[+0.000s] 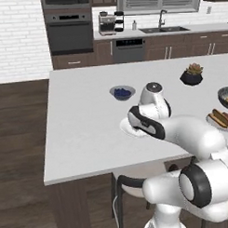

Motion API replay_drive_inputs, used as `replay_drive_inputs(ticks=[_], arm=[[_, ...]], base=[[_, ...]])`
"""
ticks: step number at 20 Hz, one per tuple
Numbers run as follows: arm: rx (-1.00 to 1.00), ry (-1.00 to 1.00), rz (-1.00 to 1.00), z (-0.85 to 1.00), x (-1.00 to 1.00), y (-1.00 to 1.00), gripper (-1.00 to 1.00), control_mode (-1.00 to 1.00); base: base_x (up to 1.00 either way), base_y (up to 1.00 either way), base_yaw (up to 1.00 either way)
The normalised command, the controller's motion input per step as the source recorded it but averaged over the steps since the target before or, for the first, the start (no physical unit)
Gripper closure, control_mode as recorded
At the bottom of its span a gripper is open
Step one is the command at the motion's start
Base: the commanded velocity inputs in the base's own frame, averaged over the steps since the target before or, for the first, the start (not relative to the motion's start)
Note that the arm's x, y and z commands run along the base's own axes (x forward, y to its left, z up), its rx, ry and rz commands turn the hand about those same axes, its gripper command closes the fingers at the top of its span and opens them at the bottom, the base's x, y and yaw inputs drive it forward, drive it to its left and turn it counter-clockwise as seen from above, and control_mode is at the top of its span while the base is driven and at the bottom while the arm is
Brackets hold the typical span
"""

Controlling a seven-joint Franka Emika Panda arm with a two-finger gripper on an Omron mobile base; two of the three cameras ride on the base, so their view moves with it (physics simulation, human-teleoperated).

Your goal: Place one bun and one sausage from the bowl on each plate.

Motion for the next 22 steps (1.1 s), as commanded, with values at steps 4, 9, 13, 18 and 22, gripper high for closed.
replay_drive_inputs(ticks=[4, 9, 13, 18, 22], arm=[[0.08, 0.14, -0.31, -0.01, 1.0, 0.0, 1.0, -1.0], [0.14, 0.01, -0.43, -0.15, 0.84, 0.01, 1.0, -1.0], [0.22, 0.03, -0.59, -0.34, 0.06, 0.0, 1.0, -1.0], [0.14, 0.06, -0.54, -0.46, -0.37, 0.0, 1.0, -1.0], [0.06, 0.0, -0.13, -0.1, 0.2, -0.09, 1.0, -1.0]], base=[[0.0, 0.0, 0.0], [0.0, 0.0, 0.0], [0.0, 0.0, 0.0], [0.0, 0.0, 0.0], [0.0, 0.0, 0.0]])
